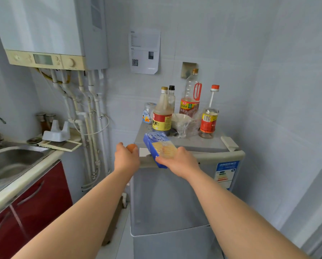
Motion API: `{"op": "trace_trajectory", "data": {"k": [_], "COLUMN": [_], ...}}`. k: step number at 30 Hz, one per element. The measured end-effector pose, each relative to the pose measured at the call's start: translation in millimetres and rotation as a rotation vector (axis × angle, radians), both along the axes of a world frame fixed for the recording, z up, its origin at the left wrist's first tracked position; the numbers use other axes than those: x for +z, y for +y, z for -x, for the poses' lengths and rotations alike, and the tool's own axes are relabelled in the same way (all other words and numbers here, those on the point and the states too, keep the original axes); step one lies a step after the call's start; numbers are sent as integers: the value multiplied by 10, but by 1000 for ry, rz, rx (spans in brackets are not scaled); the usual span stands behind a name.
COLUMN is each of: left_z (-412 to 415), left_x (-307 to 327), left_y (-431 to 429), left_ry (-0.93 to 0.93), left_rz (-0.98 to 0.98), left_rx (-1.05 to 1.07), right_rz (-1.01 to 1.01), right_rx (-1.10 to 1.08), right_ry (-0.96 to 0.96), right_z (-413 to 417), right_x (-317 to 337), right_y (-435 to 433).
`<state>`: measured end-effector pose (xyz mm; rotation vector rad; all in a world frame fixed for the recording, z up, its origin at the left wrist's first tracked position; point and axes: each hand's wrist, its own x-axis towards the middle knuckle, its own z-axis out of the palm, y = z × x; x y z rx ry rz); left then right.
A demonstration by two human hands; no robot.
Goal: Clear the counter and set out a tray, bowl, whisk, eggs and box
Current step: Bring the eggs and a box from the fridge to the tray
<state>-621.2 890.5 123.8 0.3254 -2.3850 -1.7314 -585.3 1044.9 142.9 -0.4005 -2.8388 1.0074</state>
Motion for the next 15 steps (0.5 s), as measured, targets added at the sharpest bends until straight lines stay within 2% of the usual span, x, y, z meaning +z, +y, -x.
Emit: {"op": "trace_trajectory", "data": {"k": [10,15], "left_z": [591,714], "left_x": [-19,-40], "left_y": [141,144], "left_ry": [7,33], "left_rz": [-39,-47], "left_rx": [27,41], "right_rz": [47,-26], "right_rx": [-23,-64], "right_ry": [12,65], "right_z": [554,699], "right_x": [-113,-224], "right_y": [35,-5]}}
